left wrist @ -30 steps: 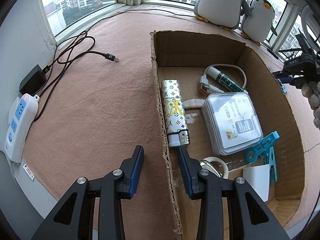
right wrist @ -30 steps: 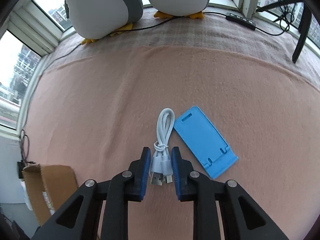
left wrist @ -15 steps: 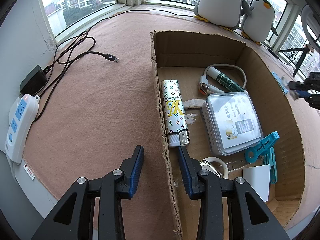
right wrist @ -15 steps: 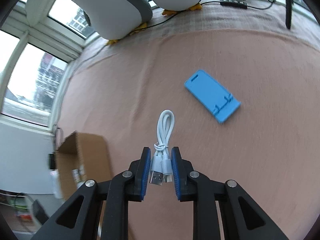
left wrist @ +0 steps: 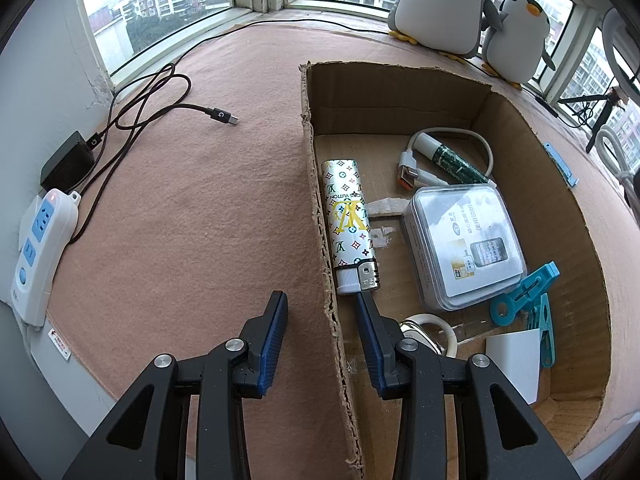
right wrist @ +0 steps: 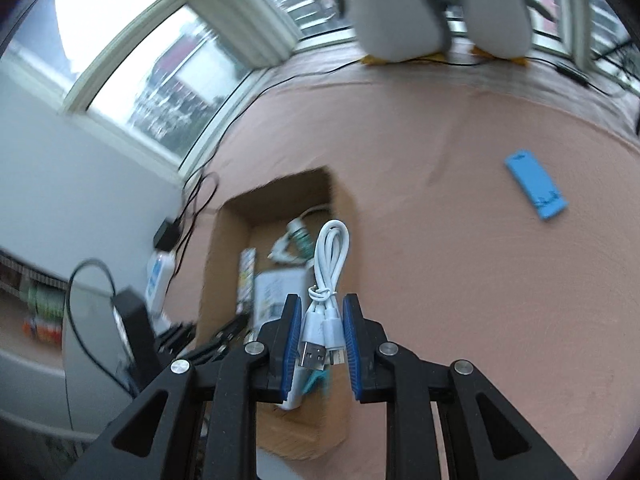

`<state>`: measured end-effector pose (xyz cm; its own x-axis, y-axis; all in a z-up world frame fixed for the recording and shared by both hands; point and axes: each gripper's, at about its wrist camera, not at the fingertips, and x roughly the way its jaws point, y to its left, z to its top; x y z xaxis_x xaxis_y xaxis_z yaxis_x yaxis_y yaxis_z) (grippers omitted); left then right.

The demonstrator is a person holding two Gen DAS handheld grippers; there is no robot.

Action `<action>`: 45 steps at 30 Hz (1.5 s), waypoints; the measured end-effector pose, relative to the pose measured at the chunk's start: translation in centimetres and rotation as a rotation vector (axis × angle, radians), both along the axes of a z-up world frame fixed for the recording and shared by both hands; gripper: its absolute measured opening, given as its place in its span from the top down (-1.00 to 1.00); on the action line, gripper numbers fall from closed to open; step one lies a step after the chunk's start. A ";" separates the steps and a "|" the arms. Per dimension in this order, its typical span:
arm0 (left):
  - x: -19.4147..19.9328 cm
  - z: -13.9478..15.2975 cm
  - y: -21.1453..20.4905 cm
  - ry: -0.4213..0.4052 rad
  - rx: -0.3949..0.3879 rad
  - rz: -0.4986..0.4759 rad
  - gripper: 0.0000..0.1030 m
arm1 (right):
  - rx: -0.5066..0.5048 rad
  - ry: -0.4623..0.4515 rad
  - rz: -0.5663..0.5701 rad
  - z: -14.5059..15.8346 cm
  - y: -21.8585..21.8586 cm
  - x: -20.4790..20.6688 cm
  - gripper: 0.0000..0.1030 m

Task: Organize rigid objects
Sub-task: 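Carry the white USB cable into the box and release it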

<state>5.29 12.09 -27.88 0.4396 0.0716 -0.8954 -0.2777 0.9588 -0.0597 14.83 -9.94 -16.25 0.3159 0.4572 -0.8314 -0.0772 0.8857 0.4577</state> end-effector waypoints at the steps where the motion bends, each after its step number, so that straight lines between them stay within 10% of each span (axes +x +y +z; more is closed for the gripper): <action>1: 0.0 0.0 0.0 0.000 0.000 0.000 0.25 | -0.007 -0.002 0.019 0.0 0.7 -0.1 0.63; 26: 0.0 0.0 0.1 0.000 -0.002 0.002 0.25 | -0.225 -0.038 0.247 -3.0 9.8 -1.4 0.53; 29: 0.0 0.0 0.1 -0.001 -0.002 0.002 0.25 | -0.219 -0.070 0.239 -2.4 9.8 -1.4 0.29; 45: -0.1 0.1 0.1 0.001 0.004 0.000 0.25 | -0.194 -0.132 0.087 0.1 3.6 -0.1 0.29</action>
